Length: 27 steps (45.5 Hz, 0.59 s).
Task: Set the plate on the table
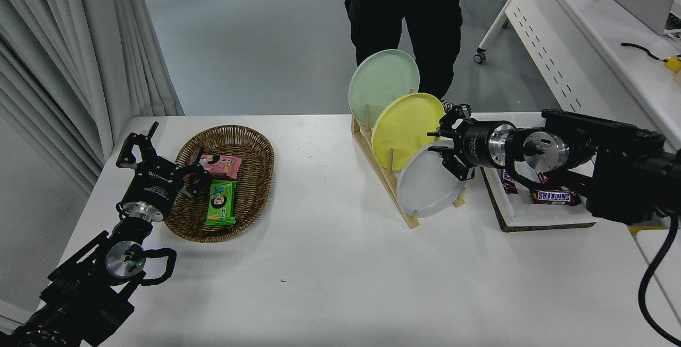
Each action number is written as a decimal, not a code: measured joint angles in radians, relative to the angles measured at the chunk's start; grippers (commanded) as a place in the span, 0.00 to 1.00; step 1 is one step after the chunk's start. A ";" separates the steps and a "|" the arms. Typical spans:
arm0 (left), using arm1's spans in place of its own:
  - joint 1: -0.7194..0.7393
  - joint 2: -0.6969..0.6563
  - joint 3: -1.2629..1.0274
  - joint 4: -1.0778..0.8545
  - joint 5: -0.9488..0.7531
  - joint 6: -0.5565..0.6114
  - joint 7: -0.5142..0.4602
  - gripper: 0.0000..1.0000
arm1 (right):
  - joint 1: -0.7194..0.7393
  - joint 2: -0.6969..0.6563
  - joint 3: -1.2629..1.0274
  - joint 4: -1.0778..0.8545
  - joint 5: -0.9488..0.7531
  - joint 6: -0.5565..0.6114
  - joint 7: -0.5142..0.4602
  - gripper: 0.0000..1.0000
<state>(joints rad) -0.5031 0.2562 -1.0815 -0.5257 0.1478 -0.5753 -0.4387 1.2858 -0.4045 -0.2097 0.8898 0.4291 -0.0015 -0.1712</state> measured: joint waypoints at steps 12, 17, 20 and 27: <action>0.000 0.000 0.000 0.000 0.000 0.000 0.000 1.00 | 0.002 0.000 0.004 0.000 -0.001 0.000 -0.010 0.17; 0.000 0.000 0.000 0.000 0.000 0.000 0.000 1.00 | 0.002 0.000 0.005 0.000 0.000 0.000 -0.020 0.14; 0.000 0.000 0.000 0.000 0.000 0.000 0.000 1.00 | 0.002 0.000 0.006 0.000 0.000 0.000 -0.025 0.14; 0.000 0.000 0.000 0.000 0.000 0.000 0.000 1.00 | 0.002 0.000 0.010 0.000 0.000 0.000 -0.035 0.13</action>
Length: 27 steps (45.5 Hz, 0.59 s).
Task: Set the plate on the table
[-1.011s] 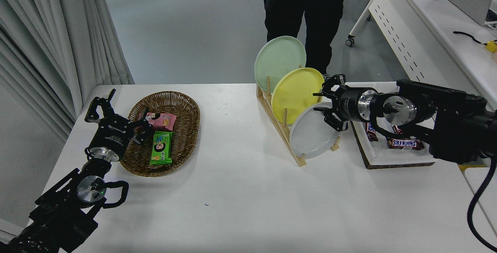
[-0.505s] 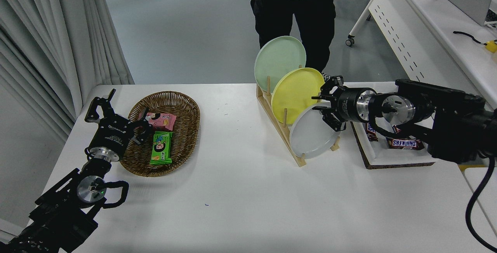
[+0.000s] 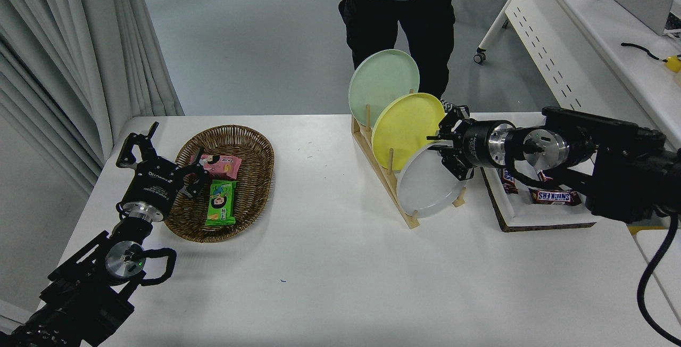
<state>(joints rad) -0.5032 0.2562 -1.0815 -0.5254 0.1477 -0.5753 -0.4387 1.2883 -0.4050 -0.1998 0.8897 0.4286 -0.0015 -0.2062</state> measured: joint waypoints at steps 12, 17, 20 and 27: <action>0.000 0.000 0.000 0.000 0.000 0.000 0.000 1.00 | 0.000 0.000 0.005 0.000 -0.002 0.000 -0.011 0.12; 0.000 0.000 0.000 0.000 0.000 0.000 0.000 1.00 | 0.000 0.000 0.007 0.000 -0.003 0.000 -0.016 0.09; 0.000 0.000 0.000 0.000 0.000 0.000 0.000 1.00 | 0.000 -0.001 0.009 0.000 -0.004 0.000 -0.018 0.09; 0.000 0.000 0.000 0.000 0.000 0.000 0.000 1.00 | 0.000 -0.002 0.015 0.000 -0.007 0.000 -0.024 0.05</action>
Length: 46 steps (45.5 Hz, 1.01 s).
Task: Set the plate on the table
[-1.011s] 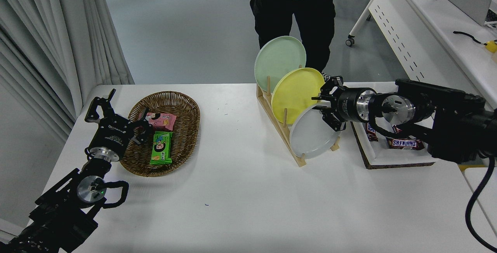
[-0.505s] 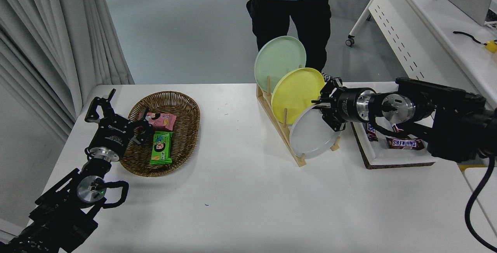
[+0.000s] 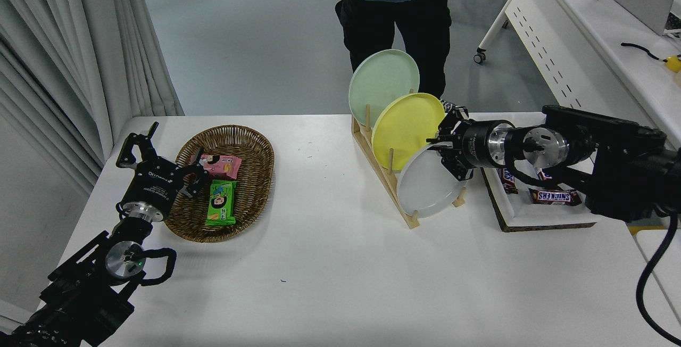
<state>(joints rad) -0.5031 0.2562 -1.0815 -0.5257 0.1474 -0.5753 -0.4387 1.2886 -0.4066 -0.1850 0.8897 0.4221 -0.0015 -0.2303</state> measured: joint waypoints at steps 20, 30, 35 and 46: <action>0.000 0.000 0.000 0.000 0.000 0.000 0.000 1.00 | 0.026 -0.040 0.035 0.005 -0.008 0.010 -0.060 0.00; 0.000 0.000 0.000 0.000 0.000 0.000 0.000 1.00 | 0.108 -0.109 0.088 0.014 -0.006 0.016 -0.163 0.00; 0.000 0.000 0.000 0.000 0.000 0.000 0.000 1.00 | 0.168 -0.133 0.108 0.019 0.009 0.010 -0.213 0.00; 0.000 0.000 0.000 0.000 0.000 0.000 0.000 1.00 | 0.294 -0.165 0.133 0.065 0.128 -0.064 -0.269 0.00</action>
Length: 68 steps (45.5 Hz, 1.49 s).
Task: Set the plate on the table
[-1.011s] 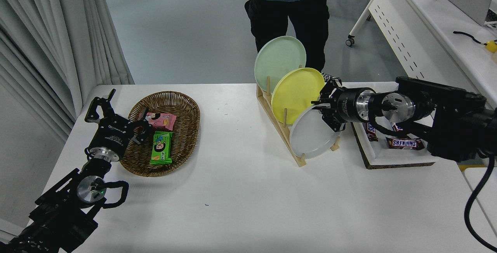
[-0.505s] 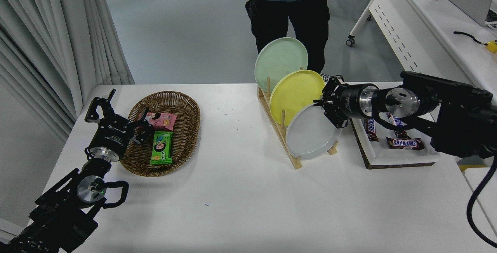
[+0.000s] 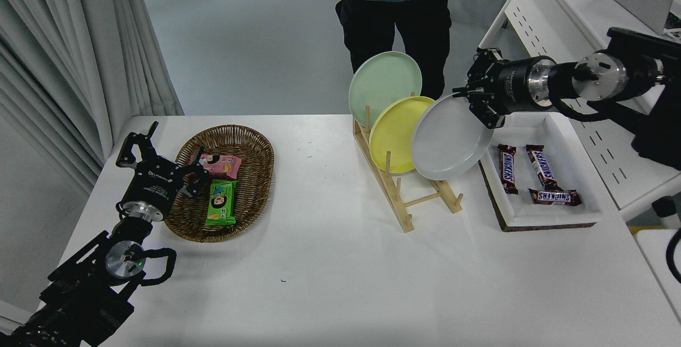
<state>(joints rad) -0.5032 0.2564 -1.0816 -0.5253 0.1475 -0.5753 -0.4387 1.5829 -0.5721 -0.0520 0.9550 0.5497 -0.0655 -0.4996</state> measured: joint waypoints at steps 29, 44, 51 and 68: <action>0.000 0.000 0.000 0.000 0.000 0.000 0.000 1.00 | 0.104 0.013 0.109 0.089 0.249 -0.280 -0.042 0.00; 0.000 0.000 0.000 0.000 0.000 0.000 0.000 1.00 | 0.013 0.070 0.252 0.081 0.293 -0.456 -0.042 0.00; 0.000 0.000 0.000 0.000 0.000 0.000 0.000 1.00 | -0.027 0.116 0.298 0.074 0.322 -0.574 -0.042 0.00; 0.000 0.000 0.000 0.000 0.000 0.000 0.000 1.00 | -0.140 0.224 0.390 0.044 0.420 -0.695 -0.045 0.00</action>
<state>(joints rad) -0.5031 0.2561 -1.0814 -0.5255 0.1474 -0.5753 -0.4387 1.4426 -0.3484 0.3384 0.9989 0.9698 -0.7605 -0.5443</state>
